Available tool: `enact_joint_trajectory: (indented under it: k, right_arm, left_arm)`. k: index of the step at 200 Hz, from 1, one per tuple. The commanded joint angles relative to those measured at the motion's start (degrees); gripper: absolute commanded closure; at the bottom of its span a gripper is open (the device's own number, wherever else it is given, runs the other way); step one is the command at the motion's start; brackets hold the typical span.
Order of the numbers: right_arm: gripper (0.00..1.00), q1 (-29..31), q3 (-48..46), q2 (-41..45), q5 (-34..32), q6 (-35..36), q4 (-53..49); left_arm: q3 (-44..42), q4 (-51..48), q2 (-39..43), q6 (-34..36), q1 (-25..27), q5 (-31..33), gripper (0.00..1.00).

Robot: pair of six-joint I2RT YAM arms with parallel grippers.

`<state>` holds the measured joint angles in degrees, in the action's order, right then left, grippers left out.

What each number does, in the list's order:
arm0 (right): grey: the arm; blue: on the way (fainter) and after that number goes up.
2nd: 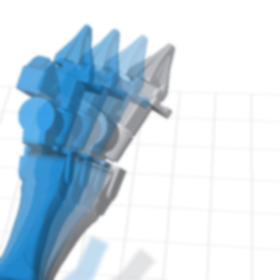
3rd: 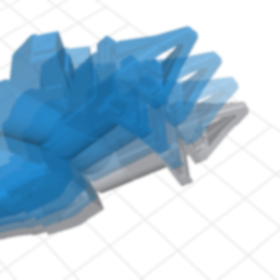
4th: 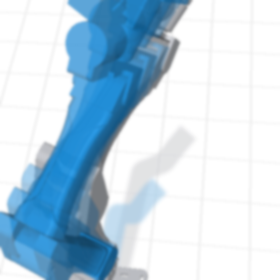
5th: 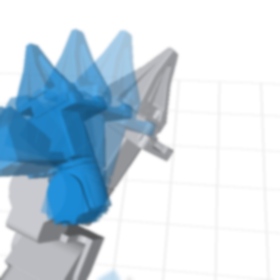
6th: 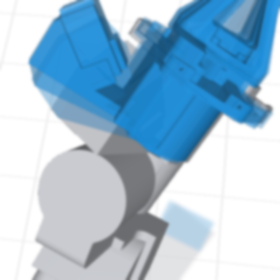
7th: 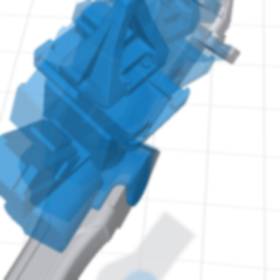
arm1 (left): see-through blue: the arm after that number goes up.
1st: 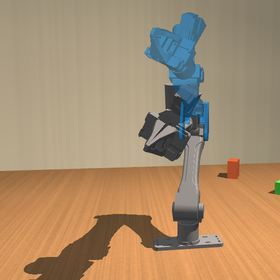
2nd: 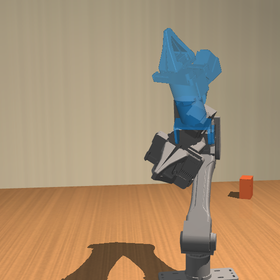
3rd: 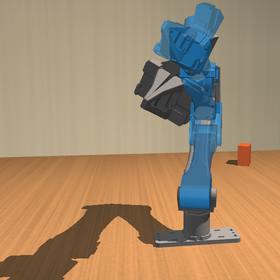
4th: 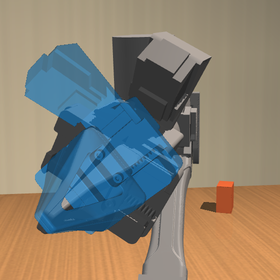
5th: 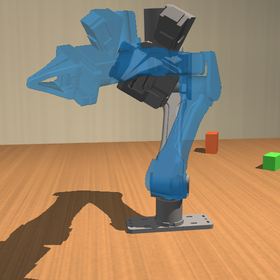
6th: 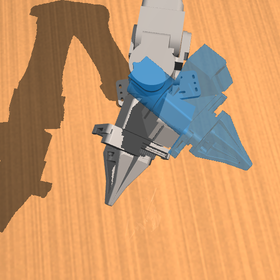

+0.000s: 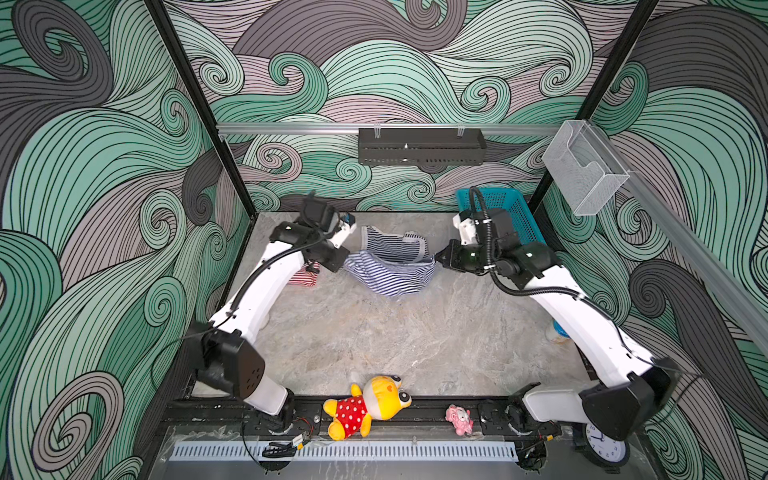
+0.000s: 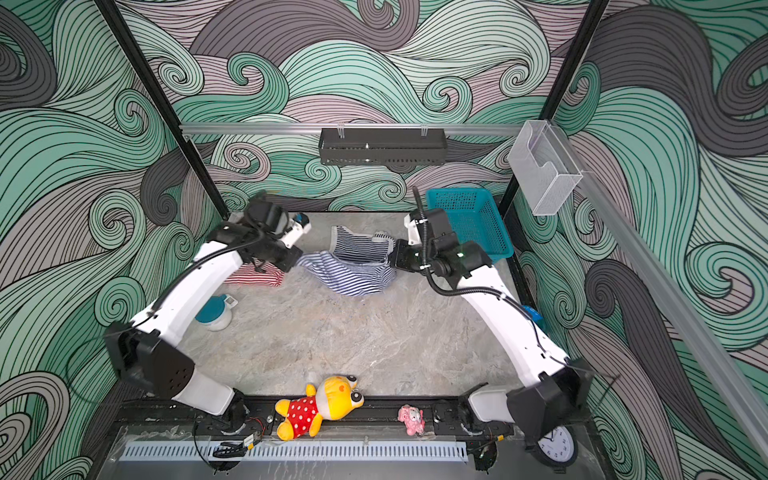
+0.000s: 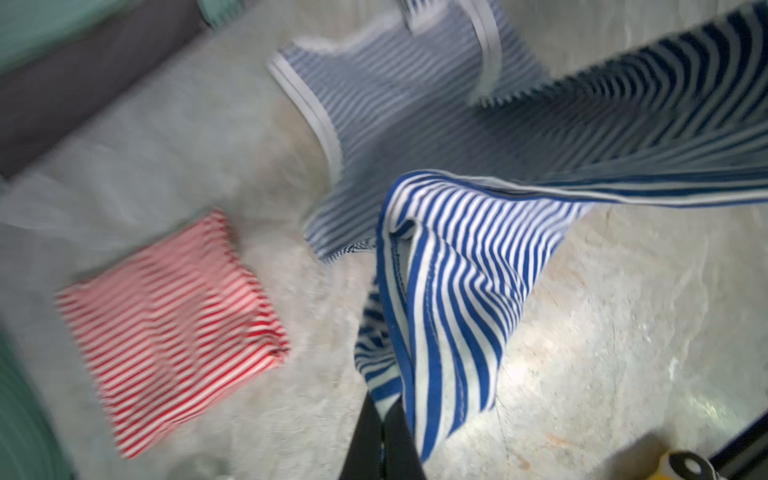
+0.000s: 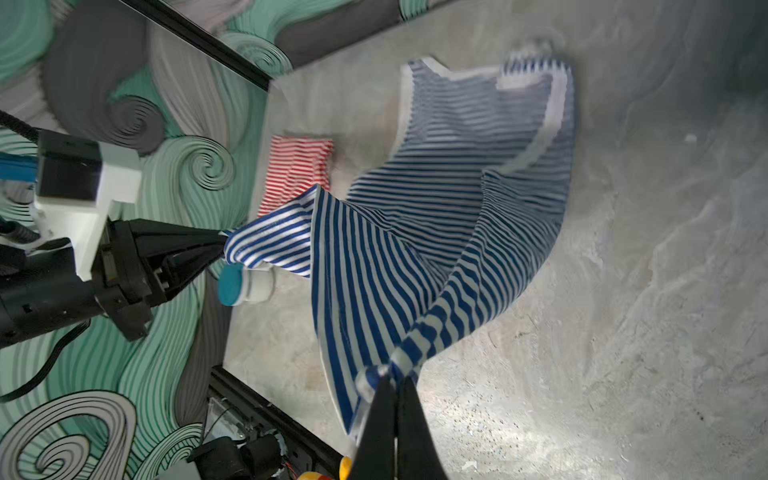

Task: Fold and stack the tank tops
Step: 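Lift the top high with both grippers and stretch it apart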

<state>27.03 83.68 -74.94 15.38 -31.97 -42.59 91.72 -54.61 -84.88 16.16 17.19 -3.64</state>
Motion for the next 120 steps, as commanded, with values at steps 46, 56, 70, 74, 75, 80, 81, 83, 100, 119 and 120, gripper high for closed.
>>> enact_joint_trajectory:
  k: [46,56,70,74,75,80,81,83,100,119,120]
  right_arm:
    - [1.00,-0.40,13.99,9.51,-2.81,2.00,-3.12]
    - [1.00,-0.41,16.35,10.13,-3.05,2.53,-4.08]
    - [1.00,-0.38,20.26,10.51,-3.88,3.36,-5.69]
    - [1.00,-0.39,21.50,10.55,-4.14,3.66,-6.26]
    - [1.00,-0.39,21.77,10.53,-4.18,3.70,-6.36]
    - [1.00,-0.44,23.27,10.57,-4.73,4.11,-7.05]
    - [1.00,-0.42,23.54,10.59,-4.82,4.20,-7.10]
    - [1.00,-0.40,24.01,10.57,-4.98,4.39,-7.23]
    - [1.00,-0.37,28.96,10.06,-7.42,5.88,-9.12]
    - [1.00,-0.55,35.22,6.98,-11.34,7.14,-13.02]
    - [1.00,-0.56,35.54,6.72,-11.51,7.25,-13.34]
  left_arm:
    - [18.37,-5.54,10.67,1.77,-2.14,11.52,1.00]
    - [21.44,-5.62,10.91,1.72,-2.24,12.49,1.00]
    - [27.03,-6.46,10.34,1.33,-2.25,13.92,1.00]
    - [28.86,-6.95,9.93,1.26,-2.25,14.27,1.00]
    - [29.08,-7.06,9.83,1.25,-2.25,14.41,1.00]
    - [31.36,-7.32,9.18,1.24,-2.33,14.88,1.00]
    - [31.78,-7.34,9.06,1.24,-2.33,14.97,1.00]
    - [32.58,-7.46,8.97,1.24,-2.38,15.11,1.00]
    - [38.41,-7.64,6.65,1.82,-2.34,16.44,1.00]
    - [43.80,-7.50,3.86,2.42,-2.34,17.49,1.00]
    - [44.02,-7.47,3.90,2.40,-2.38,17.55,1.00]
